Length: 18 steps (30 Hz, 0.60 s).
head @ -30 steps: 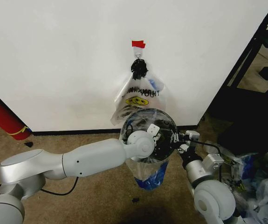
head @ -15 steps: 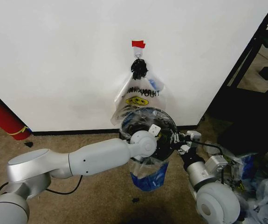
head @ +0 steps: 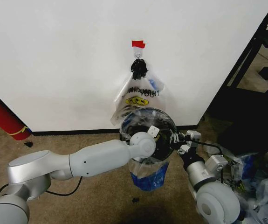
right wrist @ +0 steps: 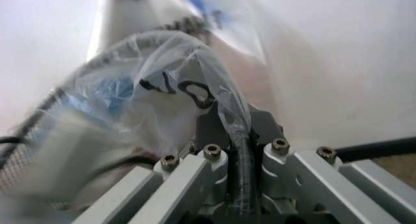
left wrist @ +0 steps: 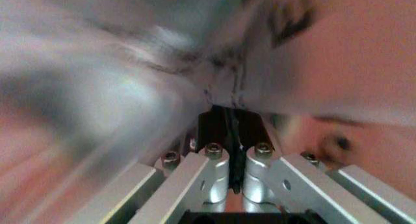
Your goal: Pick up the garbage bag from the wall and place it over the trash bin.
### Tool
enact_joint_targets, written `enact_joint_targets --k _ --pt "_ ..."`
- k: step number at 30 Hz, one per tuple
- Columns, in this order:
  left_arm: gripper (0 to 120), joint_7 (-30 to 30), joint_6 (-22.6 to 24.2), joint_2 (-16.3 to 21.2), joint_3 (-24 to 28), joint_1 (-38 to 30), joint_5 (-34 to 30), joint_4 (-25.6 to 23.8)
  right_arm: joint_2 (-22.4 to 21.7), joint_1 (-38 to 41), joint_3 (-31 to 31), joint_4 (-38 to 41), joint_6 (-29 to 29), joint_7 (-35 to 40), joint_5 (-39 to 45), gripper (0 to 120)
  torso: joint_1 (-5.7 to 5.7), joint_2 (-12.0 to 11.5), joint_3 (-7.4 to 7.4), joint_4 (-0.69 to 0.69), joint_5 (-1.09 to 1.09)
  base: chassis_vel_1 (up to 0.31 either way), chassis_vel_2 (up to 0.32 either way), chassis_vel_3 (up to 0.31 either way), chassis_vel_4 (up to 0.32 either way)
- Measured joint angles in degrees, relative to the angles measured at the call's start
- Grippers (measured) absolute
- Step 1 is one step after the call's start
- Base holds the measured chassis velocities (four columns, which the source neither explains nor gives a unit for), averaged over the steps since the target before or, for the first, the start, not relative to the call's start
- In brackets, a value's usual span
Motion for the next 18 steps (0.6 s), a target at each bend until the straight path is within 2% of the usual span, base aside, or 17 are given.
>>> enact_joint_targets --k 9,18 --pt "0 0.69 0.01 5.3 -1.79 0.04 0.16 -12.12 0.89 1.68 1.15 -4.89 0.01 1.3 1.83 1 0.0 -0.01 0.0 0.02 0.0 0.0 0.0 0.0 0.0" --pt "0 1.31 -0.16 5.15 -4.4 -0.57 0.01 -15.99 1.4 1.47 2.2 -5.91 0.24 1.58 1.31 1 0.0 -0.01 0.0 0.0 0.0 0.0 0.0 0.0 0.0"
